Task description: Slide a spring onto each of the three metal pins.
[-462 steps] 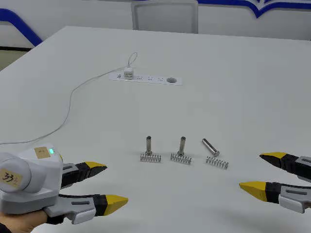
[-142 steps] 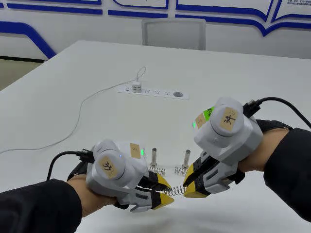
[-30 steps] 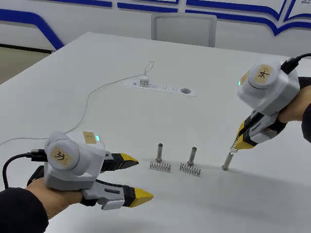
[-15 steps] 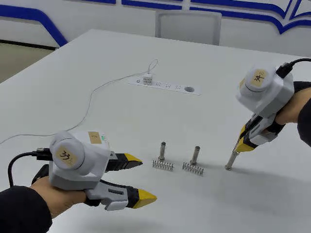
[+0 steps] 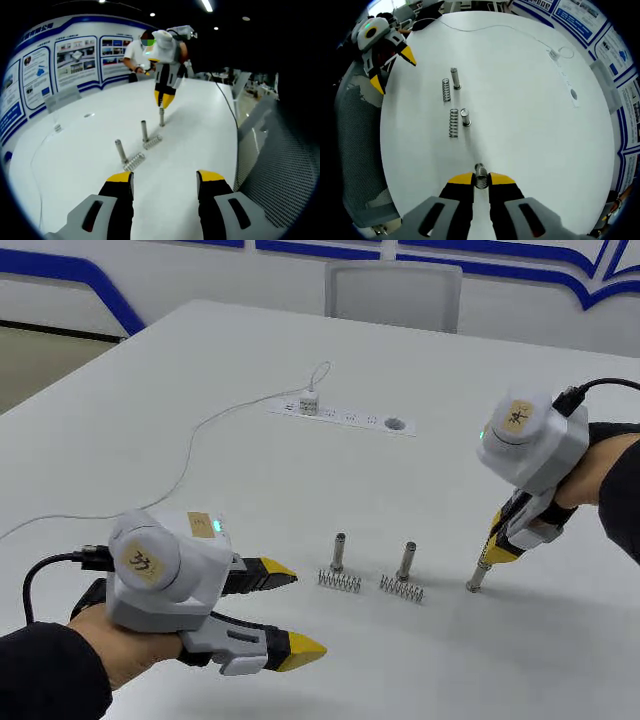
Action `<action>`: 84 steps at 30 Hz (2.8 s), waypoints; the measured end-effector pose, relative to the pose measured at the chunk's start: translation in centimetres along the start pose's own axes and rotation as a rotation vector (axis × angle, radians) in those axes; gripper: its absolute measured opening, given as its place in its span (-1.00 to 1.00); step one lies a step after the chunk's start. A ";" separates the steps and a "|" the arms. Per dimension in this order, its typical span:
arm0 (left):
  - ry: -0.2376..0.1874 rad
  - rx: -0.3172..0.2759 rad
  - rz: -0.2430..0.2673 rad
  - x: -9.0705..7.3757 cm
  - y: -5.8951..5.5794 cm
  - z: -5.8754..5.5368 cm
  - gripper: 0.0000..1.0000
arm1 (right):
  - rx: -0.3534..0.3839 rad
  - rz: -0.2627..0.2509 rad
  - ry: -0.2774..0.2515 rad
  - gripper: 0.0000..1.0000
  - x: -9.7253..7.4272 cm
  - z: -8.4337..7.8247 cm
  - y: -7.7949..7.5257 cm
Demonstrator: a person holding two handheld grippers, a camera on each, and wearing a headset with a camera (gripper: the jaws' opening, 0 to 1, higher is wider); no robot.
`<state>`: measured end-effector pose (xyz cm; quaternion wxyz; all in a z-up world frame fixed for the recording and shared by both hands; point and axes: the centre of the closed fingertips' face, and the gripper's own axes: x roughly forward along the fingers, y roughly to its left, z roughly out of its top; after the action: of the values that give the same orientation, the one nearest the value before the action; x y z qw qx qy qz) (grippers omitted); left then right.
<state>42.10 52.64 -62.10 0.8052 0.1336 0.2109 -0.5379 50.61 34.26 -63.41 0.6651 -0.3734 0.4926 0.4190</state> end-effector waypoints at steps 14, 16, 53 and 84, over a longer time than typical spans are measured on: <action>0.007 -0.002 -0.002 0.0 -0.1 -0.1 0.03 | 0.027 0.017 0.045 -0.76 2.8 -1.0 0.2; 0.006 -0.003 -0.002 0.0 0.0 -0.1 0.03 | 0.030 0.022 0.050 -0.76 3.1 -1.1 0.3; 0.004 0.002 -0.008 0.2 -0.3 0.0 0.02 | -0.101 -0.025 -0.041 -0.57 0.9 2.3 1.9; 0.013 -0.002 -0.008 0.2 -0.3 -0.2 0.00 | -0.082 0.057 -0.094 -0.76 6.8 4.8 4.4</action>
<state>41.87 52.44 -62.34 0.8018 0.1356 0.2170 -0.5400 49.27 41.54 -69.20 0.6594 -0.3662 0.4536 0.4747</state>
